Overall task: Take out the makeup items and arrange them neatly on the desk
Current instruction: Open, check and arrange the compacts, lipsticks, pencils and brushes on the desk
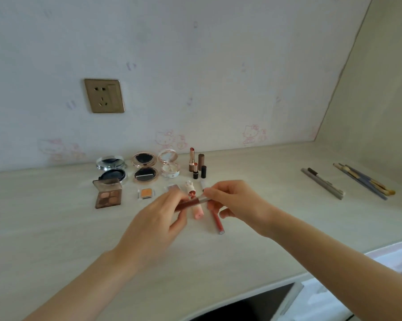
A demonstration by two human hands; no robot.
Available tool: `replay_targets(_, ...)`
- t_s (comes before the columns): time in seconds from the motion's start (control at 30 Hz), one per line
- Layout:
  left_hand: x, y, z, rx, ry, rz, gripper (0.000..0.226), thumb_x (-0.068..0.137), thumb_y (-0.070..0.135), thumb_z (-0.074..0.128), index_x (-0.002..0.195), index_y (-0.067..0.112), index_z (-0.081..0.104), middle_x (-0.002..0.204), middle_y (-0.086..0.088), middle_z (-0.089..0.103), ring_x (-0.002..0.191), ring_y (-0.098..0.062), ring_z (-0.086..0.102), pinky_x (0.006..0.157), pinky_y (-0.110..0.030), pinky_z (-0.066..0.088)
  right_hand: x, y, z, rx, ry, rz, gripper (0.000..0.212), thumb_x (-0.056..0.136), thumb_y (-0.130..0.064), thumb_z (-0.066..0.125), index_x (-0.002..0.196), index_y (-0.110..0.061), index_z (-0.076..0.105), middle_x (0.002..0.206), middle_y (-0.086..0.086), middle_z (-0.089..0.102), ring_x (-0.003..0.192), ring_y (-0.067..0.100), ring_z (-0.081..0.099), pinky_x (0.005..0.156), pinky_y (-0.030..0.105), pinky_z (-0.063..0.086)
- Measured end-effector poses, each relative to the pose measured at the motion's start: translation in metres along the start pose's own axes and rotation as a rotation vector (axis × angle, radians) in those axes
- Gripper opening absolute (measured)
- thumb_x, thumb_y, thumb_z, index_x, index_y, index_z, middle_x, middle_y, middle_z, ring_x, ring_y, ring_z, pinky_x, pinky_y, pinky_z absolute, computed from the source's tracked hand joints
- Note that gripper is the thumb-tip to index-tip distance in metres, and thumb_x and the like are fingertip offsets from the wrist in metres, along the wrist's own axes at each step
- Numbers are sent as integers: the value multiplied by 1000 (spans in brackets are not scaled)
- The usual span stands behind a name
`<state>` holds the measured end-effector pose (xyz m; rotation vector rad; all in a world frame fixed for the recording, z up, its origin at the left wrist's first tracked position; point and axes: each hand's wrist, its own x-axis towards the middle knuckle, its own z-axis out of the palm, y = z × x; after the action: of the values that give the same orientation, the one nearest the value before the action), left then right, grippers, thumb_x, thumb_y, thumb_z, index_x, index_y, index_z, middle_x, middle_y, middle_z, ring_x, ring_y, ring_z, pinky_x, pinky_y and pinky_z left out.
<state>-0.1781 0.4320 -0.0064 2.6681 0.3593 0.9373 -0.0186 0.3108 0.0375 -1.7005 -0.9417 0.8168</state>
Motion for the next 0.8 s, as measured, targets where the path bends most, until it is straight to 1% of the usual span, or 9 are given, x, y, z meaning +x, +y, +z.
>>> replay_targets(0.07,-12,-7,-8,64,31,-2,12,88,37,58,93,26,56,75,24,46,64,6,46,50,-9,35,2,3,17,29,-37,12,18,93,-24,60,86,-9,69,70,3,68,58,9,56,52,24,43)
replay_targets(0.13,-22,-17,-12,97,56,4,21,87,46,52,88,25,57,75,18,54,62,2,49,47,-18,44,3,6,31,24,-45,18,16,92,-23,62,86,-10,69,69,2,69,53,7,55,46,19,39)
replay_targets(0.2,-31,-24,-14,125,76,19,23,87,47,50,87,25,58,74,15,57,61,-2,53,46,-26,47,3,11,43,37,-37,5,14,92,-21,61,85,-10,69,67,1,69,54,8,57,48,17,41)
replay_targets(0.27,-37,-29,-13,134,80,18,24,89,46,50,88,24,59,75,13,57,63,-4,55,47,-27,47,2,16,53,64,-26,3,17,92,-21,61,82,-10,69,66,2,69,54,11,56,51,20,44)
replay_targets(0.33,-38,-32,-11,137,85,21,24,89,45,51,88,23,60,76,12,58,65,-6,58,48,-29,48,1,22,61,124,16,-13,19,93,-19,60,78,-9,67,65,6,66,50,14,54,47,23,41)
replay_targets(0.4,-38,-35,-11,132,90,20,26,89,46,52,85,22,60,76,11,60,66,-7,61,48,-31,49,-1,29,69,190,71,-54,18,92,-16,60,79,-6,67,64,9,65,48,17,54,45,24,40)
replay_targets(0.57,-43,-38,-10,114,73,-18,31,85,52,54,76,22,55,69,13,59,60,-5,60,46,-30,47,-4,45,81,156,104,-160,14,92,-15,61,82,-8,68,64,5,67,51,18,61,52,29,48)
replay_targets(0.7,-43,-37,-9,19,66,-131,35,77,60,56,71,26,49,61,16,55,53,-2,48,48,-22,42,-7,49,82,87,123,-239,13,92,-14,60,82,-11,66,65,4,68,53,15,62,56,26,48)
replay_targets(0.8,-44,-37,-8,-36,45,-161,38,75,63,56,70,25,48,56,15,55,52,-4,48,47,-24,40,-7,52,82,62,124,-288,9,92,-14,61,84,-15,67,68,3,68,57,14,63,61,25,49)
